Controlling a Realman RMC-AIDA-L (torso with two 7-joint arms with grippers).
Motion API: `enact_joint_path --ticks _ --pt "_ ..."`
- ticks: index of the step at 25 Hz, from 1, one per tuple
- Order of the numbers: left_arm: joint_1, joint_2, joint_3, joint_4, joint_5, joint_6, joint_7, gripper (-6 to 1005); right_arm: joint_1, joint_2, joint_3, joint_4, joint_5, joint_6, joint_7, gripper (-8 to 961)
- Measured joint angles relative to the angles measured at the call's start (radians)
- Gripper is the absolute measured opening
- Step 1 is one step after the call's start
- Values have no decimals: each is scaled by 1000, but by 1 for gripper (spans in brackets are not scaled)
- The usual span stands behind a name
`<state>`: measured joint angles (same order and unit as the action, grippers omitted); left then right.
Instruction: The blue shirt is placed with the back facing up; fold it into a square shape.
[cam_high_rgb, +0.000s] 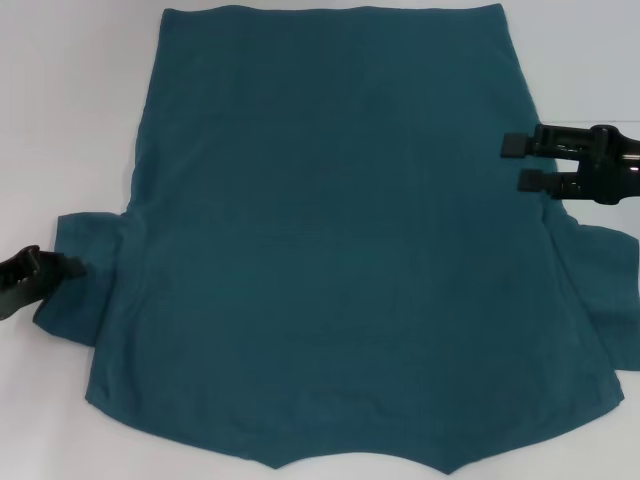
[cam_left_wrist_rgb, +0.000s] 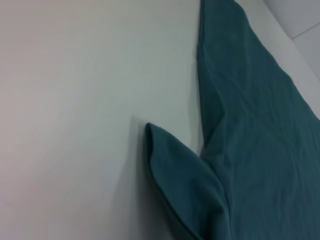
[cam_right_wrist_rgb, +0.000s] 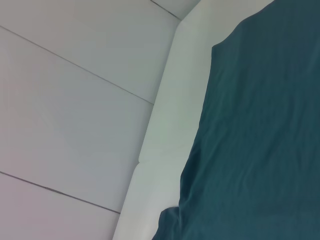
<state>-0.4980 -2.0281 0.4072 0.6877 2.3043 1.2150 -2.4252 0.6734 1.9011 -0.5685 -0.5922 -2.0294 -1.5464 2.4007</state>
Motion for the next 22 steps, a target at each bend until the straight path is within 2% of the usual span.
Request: enact_joint_path --ticks 2,7,13,18,22 --pt "0 0 2 2 1 -1 1 310 0 0 0 0 0 -1 0 877" --pt "-1 0 5 2 1 -8 4 110 0 -1 2 0 0 -2 0 878" --pt "-4 5 33 44 14 6 60 3 -1 -3 2 0 0 -4 0 878" --pt "-20 3 110 129 106 2 100 3 -3 -8 3 0 0 -4 7 878" --pt "-35 4 130 155 160 -5 96 3 -4 -9 2 0 0 -4 9 878"
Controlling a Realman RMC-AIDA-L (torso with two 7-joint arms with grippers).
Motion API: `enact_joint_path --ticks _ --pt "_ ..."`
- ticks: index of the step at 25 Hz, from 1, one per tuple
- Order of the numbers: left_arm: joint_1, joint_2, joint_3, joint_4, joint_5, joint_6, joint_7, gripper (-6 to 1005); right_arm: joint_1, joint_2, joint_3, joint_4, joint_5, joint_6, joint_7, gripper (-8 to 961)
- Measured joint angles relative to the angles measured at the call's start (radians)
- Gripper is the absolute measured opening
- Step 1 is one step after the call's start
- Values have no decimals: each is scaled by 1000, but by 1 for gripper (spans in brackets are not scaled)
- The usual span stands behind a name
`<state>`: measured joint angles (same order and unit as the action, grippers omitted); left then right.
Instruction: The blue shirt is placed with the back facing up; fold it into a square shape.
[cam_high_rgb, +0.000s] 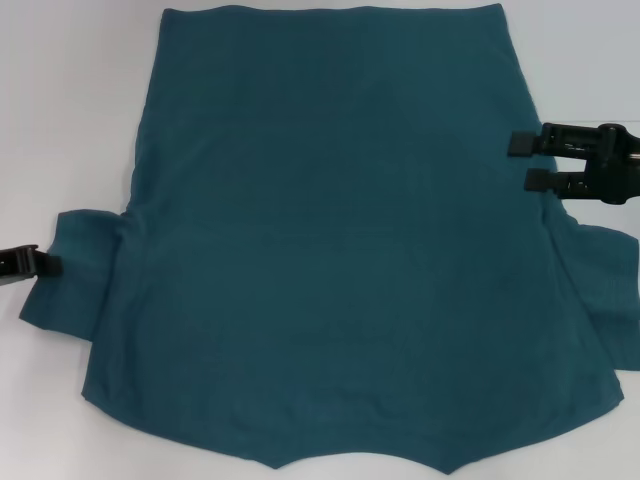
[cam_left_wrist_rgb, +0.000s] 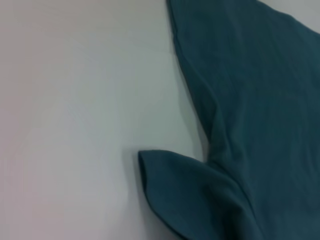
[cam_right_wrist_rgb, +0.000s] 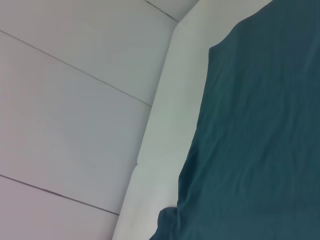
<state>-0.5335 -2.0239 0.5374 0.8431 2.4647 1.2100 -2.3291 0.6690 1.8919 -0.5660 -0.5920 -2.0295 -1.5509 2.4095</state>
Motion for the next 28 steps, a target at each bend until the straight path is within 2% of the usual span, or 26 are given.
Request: enact_joint_path --ticks 18,28 --pt "-18 7 -7 81 124 -43 -75 2 -8 -2 9 0 0 1 0 878" --pt "-39 16 -8 105 147 -56 -86 2 -9 -2 11 0 0 2 0 878"
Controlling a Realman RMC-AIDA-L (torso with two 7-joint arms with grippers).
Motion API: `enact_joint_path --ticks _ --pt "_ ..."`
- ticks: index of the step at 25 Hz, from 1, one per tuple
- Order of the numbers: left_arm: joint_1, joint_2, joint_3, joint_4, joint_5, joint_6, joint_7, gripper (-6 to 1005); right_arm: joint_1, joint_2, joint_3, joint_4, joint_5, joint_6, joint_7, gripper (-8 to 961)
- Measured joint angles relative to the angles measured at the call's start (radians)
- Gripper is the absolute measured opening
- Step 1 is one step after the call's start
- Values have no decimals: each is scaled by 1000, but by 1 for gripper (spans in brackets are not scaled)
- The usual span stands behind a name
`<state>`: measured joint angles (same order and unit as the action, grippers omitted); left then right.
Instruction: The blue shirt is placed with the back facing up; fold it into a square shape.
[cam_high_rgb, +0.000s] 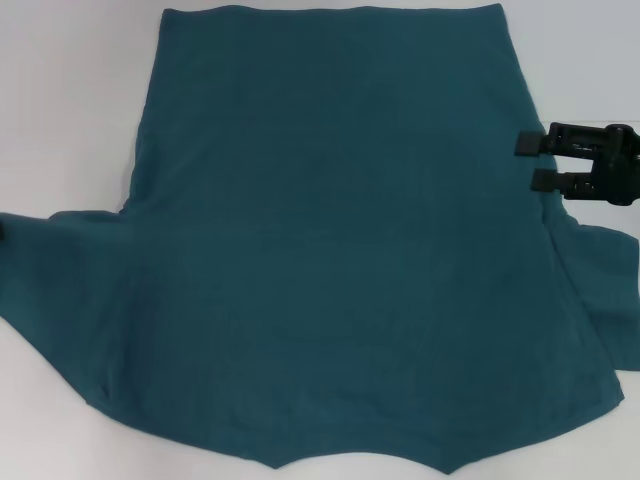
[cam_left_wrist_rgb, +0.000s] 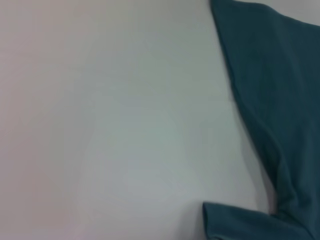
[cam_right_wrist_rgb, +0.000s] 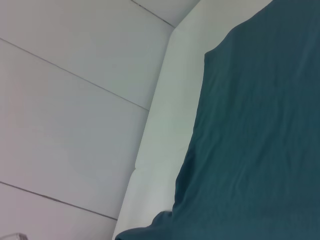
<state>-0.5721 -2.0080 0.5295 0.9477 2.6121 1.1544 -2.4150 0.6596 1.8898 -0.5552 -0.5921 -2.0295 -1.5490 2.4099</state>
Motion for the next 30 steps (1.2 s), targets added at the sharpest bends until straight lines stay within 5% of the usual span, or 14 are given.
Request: enact_joint_path --ticks 13,18,23,30 --pt "-62 12 53 74 8 255 -208 2 -2 0 0 0 0 -2 1 878" --pt "-122 -3 66 67 0 334 -281 2 -2 0 -1 0 0 -1 1 878" --pt "-180 -33 77 36 1 336 -303 3 -1 0 -1 6 0 1 1 878" --pt "-252 -40 76 -116 3 244 -304 20 -1 -1 -2 9 -1 6 0 878"
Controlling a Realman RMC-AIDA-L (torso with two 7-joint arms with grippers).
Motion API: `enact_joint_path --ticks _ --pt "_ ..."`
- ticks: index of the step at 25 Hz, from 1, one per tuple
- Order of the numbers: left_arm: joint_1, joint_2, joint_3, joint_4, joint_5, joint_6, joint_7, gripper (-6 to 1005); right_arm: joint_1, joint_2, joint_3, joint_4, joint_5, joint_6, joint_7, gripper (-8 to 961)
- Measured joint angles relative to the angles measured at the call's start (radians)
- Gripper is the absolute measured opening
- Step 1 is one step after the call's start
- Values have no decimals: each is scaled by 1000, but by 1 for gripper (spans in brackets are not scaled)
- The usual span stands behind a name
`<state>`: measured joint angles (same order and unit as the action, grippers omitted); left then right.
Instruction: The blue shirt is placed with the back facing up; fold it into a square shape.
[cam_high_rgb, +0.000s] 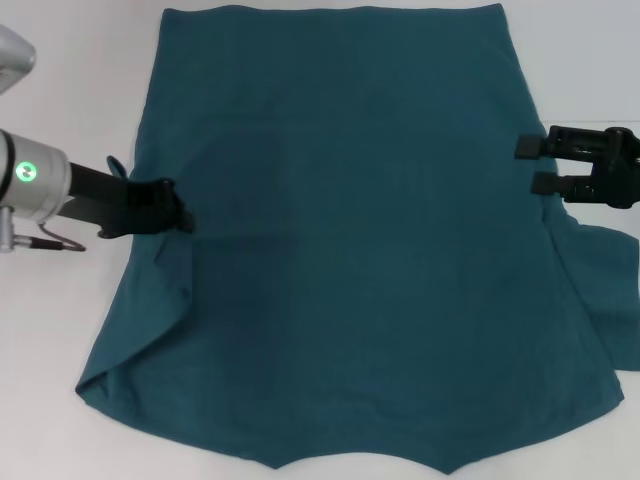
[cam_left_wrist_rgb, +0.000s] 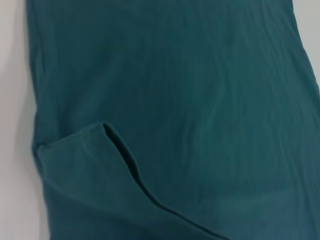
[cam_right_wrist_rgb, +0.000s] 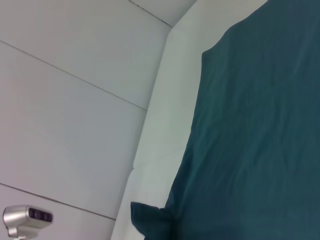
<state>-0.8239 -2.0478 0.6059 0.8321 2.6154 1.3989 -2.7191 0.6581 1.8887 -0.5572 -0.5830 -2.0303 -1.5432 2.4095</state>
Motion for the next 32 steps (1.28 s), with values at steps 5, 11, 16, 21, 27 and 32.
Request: enact_joint_path --ticks 5,11,16,21,27,32 --pt "-12 6 0 -45 -17 -34 68 64 0 -1 -6 0 -4 0 -3 877" --pt "23 -1 1 8 -186 152 456 116 -1 -2 -8 0 -5 2 -9 877" --pt "86 -5 -43 50 -243 162 534 275 -2 -4 -12 0 -6 3 -27 877" --pt "166 11 -120 20 -332 209 481 535 -5 -8 -26 -8 -43 -10 -83 878" --pt "281 -49 -129 21 -422 486 913 685 -28 -19 -20 -12 -71 -18 -137 878" --pt "328 -71 -94 27 -416 435 1000 778 -54 -41 -15 -13 -68 -21 -138 877"
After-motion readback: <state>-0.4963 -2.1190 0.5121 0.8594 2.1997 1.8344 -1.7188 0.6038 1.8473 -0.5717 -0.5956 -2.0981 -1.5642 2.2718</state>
